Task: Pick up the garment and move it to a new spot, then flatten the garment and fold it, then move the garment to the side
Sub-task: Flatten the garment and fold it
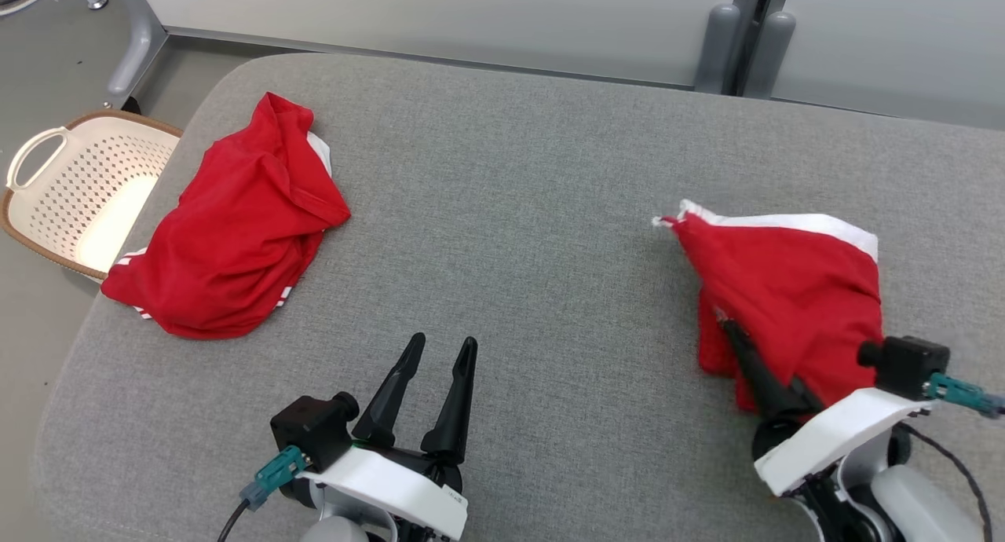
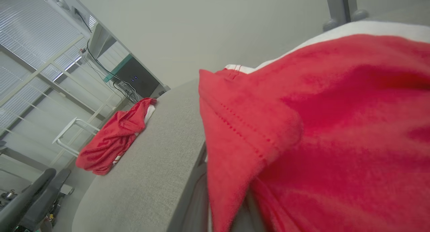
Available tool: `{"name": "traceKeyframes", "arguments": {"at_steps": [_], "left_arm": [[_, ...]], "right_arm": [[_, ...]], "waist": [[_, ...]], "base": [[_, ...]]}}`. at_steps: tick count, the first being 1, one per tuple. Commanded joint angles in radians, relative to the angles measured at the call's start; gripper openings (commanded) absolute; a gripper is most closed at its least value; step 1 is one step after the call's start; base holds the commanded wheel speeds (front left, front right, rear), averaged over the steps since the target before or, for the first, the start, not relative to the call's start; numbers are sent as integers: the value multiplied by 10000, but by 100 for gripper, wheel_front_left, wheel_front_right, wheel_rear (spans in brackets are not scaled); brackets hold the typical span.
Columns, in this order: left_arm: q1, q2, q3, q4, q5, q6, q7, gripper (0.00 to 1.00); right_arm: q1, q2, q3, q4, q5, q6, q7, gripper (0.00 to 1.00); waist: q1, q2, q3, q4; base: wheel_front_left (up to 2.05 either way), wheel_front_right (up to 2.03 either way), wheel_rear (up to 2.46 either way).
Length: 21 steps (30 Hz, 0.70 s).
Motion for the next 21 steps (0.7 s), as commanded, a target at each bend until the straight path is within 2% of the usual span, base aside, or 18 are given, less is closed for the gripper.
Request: {"name": "traceKeyframes", "arguments": {"at_steps": [1,3,9,16,21], "left_arm": [[41,40,35,18,-11,41,-1,100],[52,38,49,27,-6,46,0,100],[6,41,53,0,-47,74,0,100],[-165,40,50,-33,-137,123,0,100],[-225,40,162,-5,-31,141,0,100]], "right_arm": [[-44,-3,382,-209,468,4,293,100],[-109,-279,654,-301,681,2,427,100],[-359,-519,1313,28,641,2,688,100],[-729,-361,1554,1026,711,2,857,100],[-735,-271,1919,319,1462,4,1436,100]], "waist": [[0,0,-4,10],[0,0,1,1],[0,0,102,-49],[0,0,275,-173],[0,0,253,-526]], "base": [[0,0,0],[0,0,0],[0,0,0],[0,0,0],[0,0,0]]}}
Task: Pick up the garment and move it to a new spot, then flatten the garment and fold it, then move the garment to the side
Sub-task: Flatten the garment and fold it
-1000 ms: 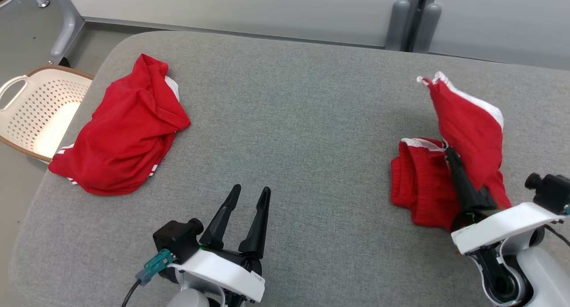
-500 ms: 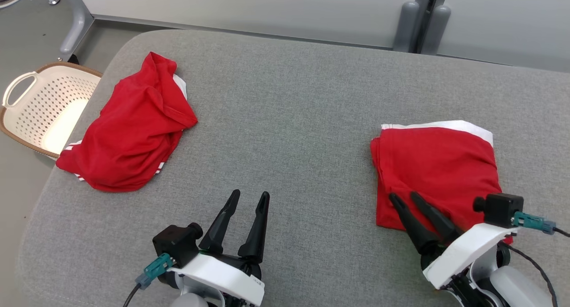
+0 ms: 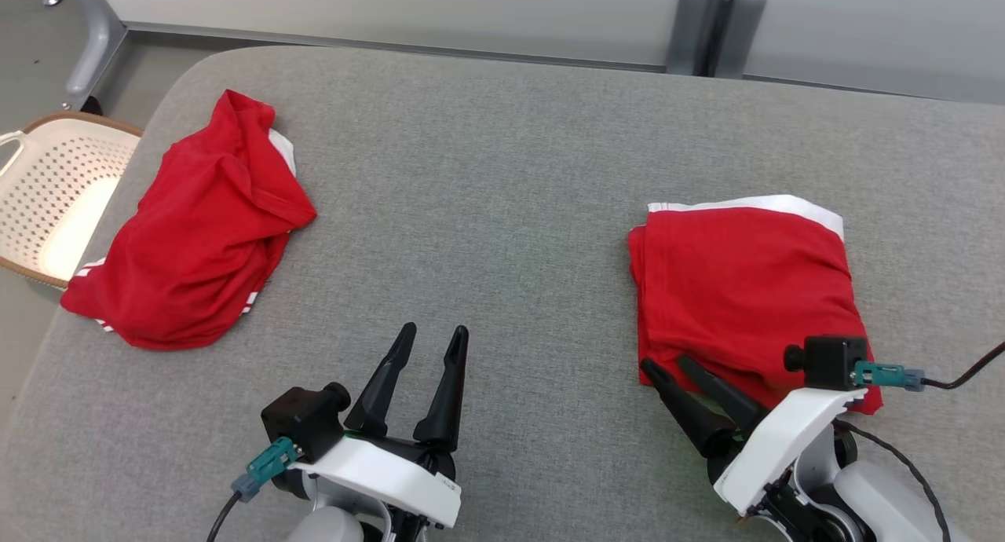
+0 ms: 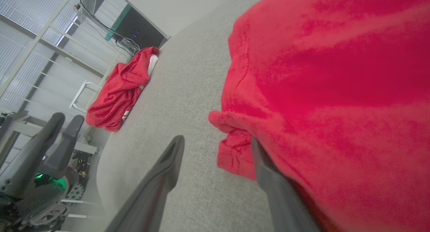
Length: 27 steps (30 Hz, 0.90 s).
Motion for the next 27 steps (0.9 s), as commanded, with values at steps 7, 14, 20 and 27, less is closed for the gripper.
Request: {"name": "traceKeyframes", "arguments": {"at_steps": [7,14,20,27], "left_arm": [[-250,44,338,-49,206,-62,0,100],[-439,49,754,-222,398,-126,0,100],[-526,43,1014,-412,885,-253,0,100],[-354,46,1277,-518,1091,-221,0,100]], "right_arm": [[-65,-417,-28,-1527,331,4,-226,100],[-462,-845,-872,-1460,-1852,2,-1564,100],[-134,-543,-2334,-526,-4005,2,-2650,100],[575,432,-4402,-205,-6350,2,-3123,100]], "waist": [[0,-1,-153,-863],[0,-1,-179,-1559],[0,-1,-240,-1901],[0,-1,-279,-2097]], "base": [[0,0,0],[0,0,0],[0,0,0],[0,0,0]]}}
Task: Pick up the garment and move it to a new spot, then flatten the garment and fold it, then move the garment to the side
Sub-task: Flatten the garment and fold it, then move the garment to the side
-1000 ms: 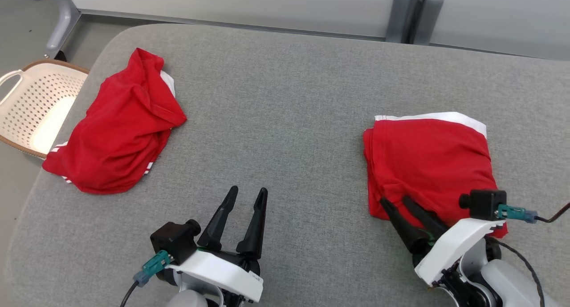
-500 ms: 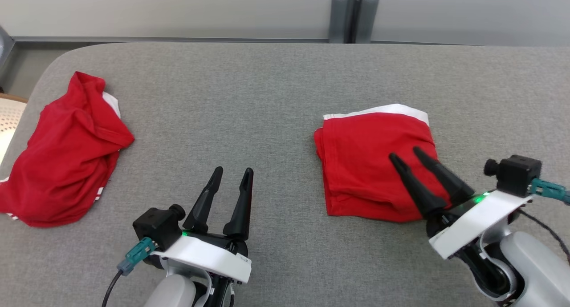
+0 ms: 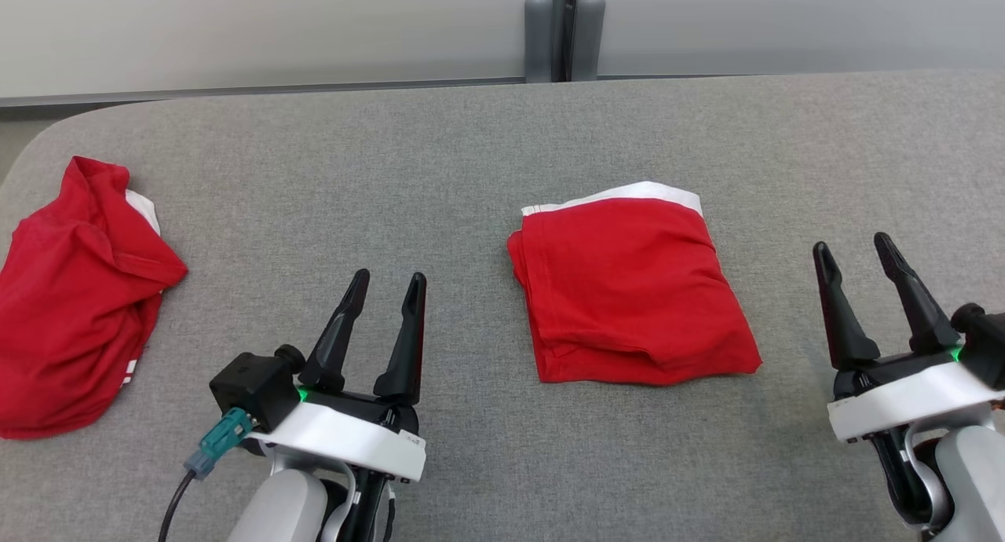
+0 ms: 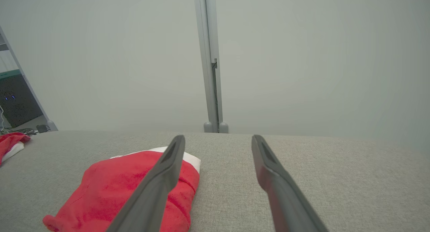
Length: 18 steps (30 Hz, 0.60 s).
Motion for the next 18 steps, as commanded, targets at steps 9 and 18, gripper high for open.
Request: {"name": "traceKeyframes", "arguments": {"at_steps": [9,18], "left_arm": [[354,44,77,-204,-80,221,0,100],[12,44,-331,-195,-186,231,0,100]], "right_arm": [[616,843,-1250,-416,-1670,0,-117,100],[191,1009,-932,312,-1167,0,74,100]], "waist": [[0,0,65,80],[0,0,625,588]], "base": [[0,0,0],[0,0,0]]}}
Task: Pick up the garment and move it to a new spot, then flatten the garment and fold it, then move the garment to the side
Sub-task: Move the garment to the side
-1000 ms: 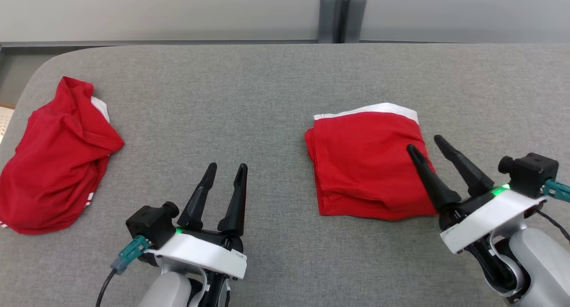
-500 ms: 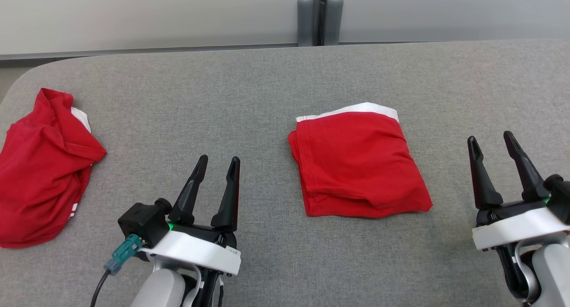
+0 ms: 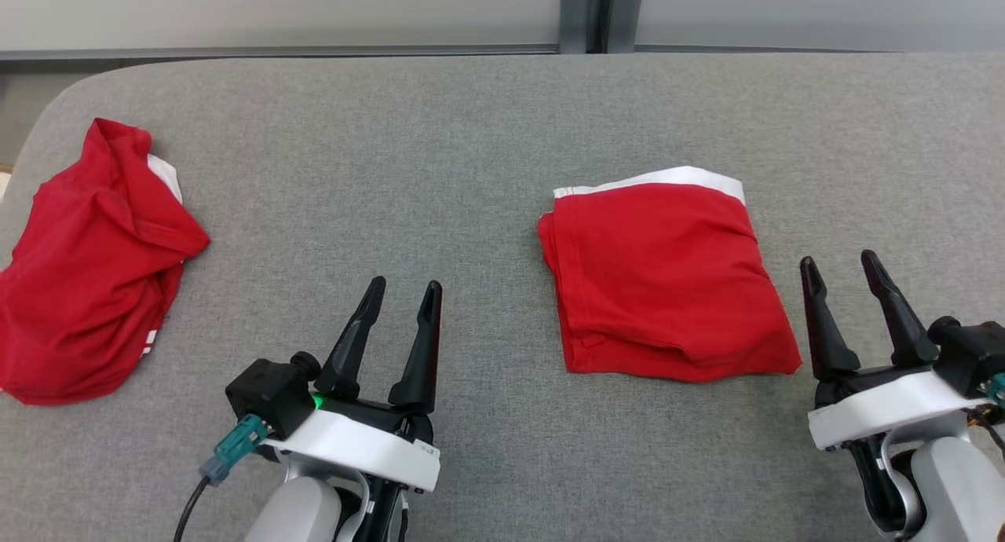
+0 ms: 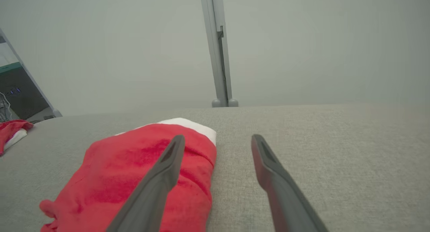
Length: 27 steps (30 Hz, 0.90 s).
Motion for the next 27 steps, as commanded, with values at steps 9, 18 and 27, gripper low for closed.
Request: {"name": "traceKeyframes", "arguments": {"at_steps": [9,18,27], "left_arm": [[-374,41,-285,38,-63,99,0,100],[-495,39,-356,49,6,153,0,100],[-573,42,-453,183,384,56,0,100]], "right_arm": [[-1142,-107,788,1726,2028,0,1056,100],[-1787,-518,1890,2733,2448,2,941,0],[-2793,-1172,2715,3190,162,-7,-19,0]], "waist": [[0,-1,650,646],[0,-1,916,748],[0,-1,885,-357]], "base": [[0,0,0],[0,0,0],[0,0,0]]}}
